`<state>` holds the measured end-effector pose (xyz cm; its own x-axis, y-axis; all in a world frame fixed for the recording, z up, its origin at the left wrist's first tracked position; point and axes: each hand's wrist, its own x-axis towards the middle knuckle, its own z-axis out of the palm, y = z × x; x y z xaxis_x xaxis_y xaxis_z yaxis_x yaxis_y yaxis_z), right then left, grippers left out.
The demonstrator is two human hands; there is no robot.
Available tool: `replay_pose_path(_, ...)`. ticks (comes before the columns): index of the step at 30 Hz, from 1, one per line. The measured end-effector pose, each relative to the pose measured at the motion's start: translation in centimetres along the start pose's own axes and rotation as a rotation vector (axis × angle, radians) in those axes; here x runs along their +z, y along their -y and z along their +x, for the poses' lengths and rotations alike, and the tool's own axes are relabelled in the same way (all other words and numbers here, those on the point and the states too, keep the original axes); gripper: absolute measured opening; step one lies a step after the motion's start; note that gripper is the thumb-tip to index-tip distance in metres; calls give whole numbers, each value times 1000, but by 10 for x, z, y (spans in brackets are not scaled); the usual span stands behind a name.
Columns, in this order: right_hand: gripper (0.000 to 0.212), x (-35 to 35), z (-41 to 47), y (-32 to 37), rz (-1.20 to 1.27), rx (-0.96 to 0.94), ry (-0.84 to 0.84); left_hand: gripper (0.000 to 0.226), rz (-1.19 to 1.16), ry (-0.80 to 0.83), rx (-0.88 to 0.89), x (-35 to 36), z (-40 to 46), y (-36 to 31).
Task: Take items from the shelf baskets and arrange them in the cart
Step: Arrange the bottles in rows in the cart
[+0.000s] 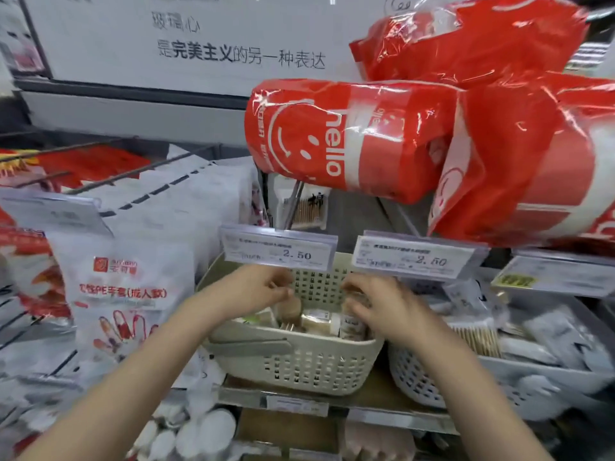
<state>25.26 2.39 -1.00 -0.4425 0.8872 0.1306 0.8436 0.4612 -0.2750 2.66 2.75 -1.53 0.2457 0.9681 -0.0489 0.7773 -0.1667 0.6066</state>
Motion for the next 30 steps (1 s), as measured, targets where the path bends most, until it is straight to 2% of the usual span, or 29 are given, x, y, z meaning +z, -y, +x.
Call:
replay_pose_path(3, 35, 14, 30, -1, -254, -50, 158, 21, 122, 160, -42, 8, 32, 8)
replay_pose_path(5, 31, 24, 41, -3, -403, -65, 191, 19, 280, 250, -41, 14, 46, 11)
replay_pose_path(8, 30, 35, 48, -8, -530, -84, 251, 36, 439, 347, -62, 21, 59, 15)
replay_pose_path(13, 38, 40, 53, -13, -638, -101, 321, 42, 453, 485, -94, 30, 73, 22)
replay_pose_path(19, 33, 45, 56, -16, -709, -25, 345, 33, 388, 483, -71, 30, 74, 22)
replay_pose_path(24, 34, 41, 55, -14, -648, 15, 365, 63, 133, 405, -147, 13, 68, 22)
replay_pose_path(25, 33, 40, 54, -14, -625, 15, 360, 61, 157, 377, -148, 10, 67, 22)
replay_pose_path(27, 31, 39, 53, -13, -581, 7, 349, 44, 155, 306, -175, 4, 64, 23)
replay_pose_path(30, 34, 38, 53, -13, -541, 5, 364, 17, -41, 198, -165, -5, 51, 26)
